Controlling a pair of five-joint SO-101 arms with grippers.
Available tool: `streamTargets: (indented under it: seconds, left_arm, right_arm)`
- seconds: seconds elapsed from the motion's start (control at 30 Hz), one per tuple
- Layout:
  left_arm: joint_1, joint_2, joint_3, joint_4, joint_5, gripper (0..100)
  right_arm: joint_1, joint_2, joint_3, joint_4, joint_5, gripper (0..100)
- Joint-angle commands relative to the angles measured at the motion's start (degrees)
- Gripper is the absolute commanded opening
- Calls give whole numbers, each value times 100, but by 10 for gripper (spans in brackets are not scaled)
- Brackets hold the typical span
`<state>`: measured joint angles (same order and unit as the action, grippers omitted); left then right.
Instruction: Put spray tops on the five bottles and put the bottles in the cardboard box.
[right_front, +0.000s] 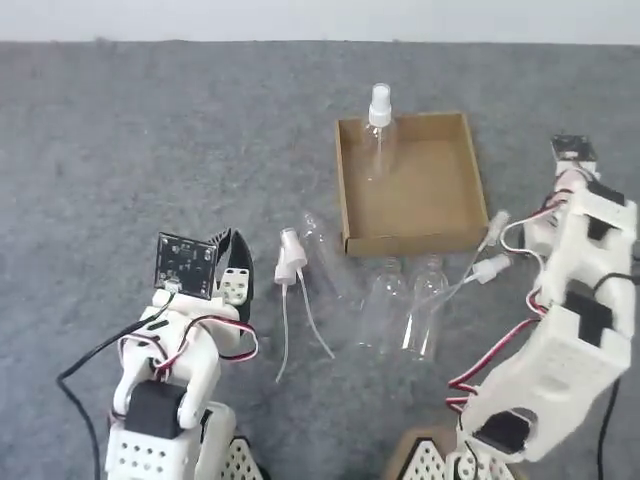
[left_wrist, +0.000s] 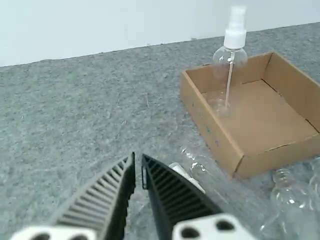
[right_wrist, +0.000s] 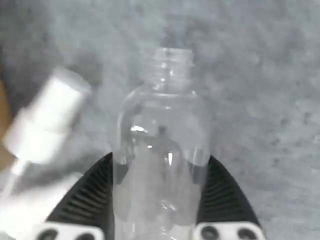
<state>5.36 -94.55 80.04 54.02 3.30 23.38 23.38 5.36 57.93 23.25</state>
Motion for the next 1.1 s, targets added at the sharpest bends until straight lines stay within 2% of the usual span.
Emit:
streamTargets:
  seconds: [0.0,0.1,0.37,0.57,0.7,0.9,1.07]
  left_arm:
    - [-185,123,-347,-97,-9,13]
    - [-396,809,-804,-26,-53,13]
    - [-396,3780,-2070,-79,-62,17]
    - [-88,5697,-2967,-290,-18,154]
    - [343,6884,-3398,-316,255,182]
    - [413,8053,-4004,-316,800,200]
    - [431,8545,-4171,-334,809,214]
  right_arm:
    - [347,-374,-62,418,958,45]
    - [505,-637,246,514,1301,45]
    - [602,-1798,1503,347,1574,45]
    - [585,-2404,2462,-233,1574,46]
    - [602,-2484,2585,-259,1600,46]
    - [602,-2475,2593,-259,1609,46]
    - [602,-2475,2593,-259,1609,46]
